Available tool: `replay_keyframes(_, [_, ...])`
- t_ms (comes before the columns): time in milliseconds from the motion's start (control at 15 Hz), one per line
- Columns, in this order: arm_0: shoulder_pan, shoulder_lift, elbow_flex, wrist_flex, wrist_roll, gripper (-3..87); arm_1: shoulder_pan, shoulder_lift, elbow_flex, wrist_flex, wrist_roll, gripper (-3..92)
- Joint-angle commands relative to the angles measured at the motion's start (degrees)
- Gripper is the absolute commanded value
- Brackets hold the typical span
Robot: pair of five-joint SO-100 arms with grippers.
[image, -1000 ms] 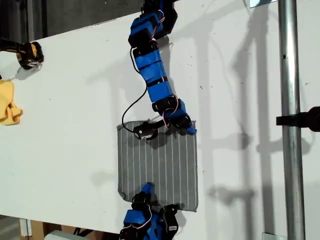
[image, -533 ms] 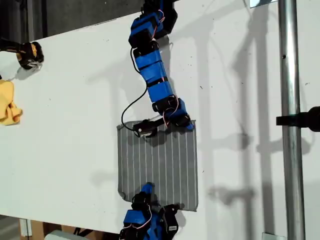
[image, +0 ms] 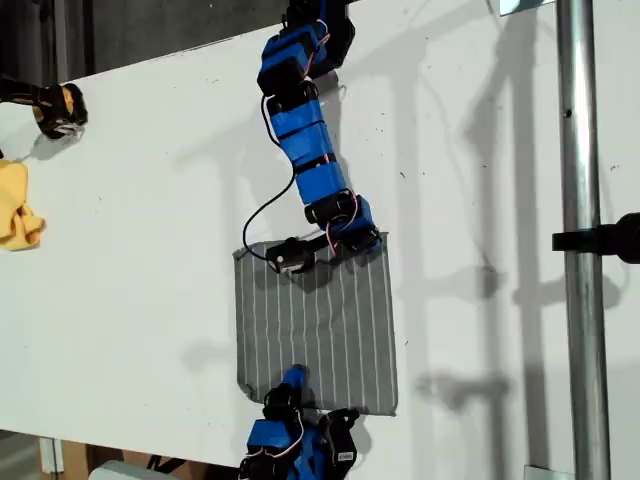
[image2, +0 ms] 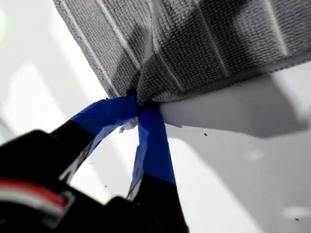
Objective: Grasp corners of a towel and fold twice.
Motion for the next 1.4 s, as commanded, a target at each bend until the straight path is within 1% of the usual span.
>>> replay_keyframes(0, [-0.1, 0.3, 0.2, -0.2, -0.3, -1.4, -0.9, 2.2, -0.1, 1.5, 1.0, -0.2])
replay_keyframes(400, [0.1, 0.3, 0.2, -0.4, -0.1, -1.5, -0.8, 7.4, 0.1, 2.3, 1.2, -0.2])
replay_keyframes(667, [3.7, 0.3, -0.4, -4.8, -0.1, -2.5, 0.0, 10.5, 1.1, 2.0, 0.9, -0.2])
replay_keyframes(800, [4.7, 0.3, -3.6, -5.0, 0.5, -2.4, 0.4, 11.3, 1.7, 1.9, 0.5, -0.2])
replay_keyframes(1000, [4.7, -2.3, -15.7, -0.6, 2.8, -2.6, 0.8, 10.5, 1.8, 0.8, 0.2, -0.2])
replay_keyframes(1133, [6.4, -13.7, -27.6, 0.5, 4.4, -2.7, 1.1, 10.1, 1.8, 0.2, -0.2, -0.2])
replay_keyframes(1333, [12.5, -31.4, -45.9, 2.5, 8.5, -2.7, 1.1, 10.0, 1.8, 0.0, -0.3, -0.2])
